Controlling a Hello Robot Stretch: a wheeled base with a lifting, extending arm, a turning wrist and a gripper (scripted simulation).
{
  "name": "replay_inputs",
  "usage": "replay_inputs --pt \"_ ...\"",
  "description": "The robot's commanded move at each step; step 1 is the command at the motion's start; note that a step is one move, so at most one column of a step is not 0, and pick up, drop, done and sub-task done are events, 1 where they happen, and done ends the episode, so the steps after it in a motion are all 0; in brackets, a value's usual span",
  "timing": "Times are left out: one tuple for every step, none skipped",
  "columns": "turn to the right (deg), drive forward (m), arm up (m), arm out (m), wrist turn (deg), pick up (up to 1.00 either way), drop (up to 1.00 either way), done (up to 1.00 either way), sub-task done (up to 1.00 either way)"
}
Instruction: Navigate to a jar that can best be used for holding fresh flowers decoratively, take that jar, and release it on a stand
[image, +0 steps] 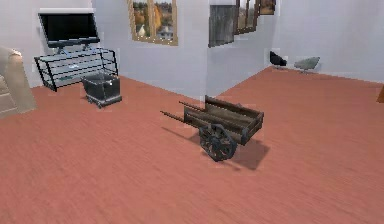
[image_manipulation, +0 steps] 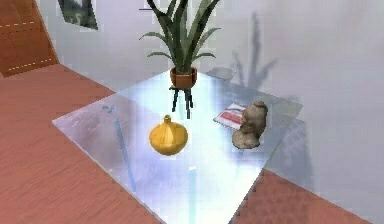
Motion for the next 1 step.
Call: replay_inputs --pt "0.0 0.0 0.5 0.0 0.0 0.0 0.0 0.0 0.0"
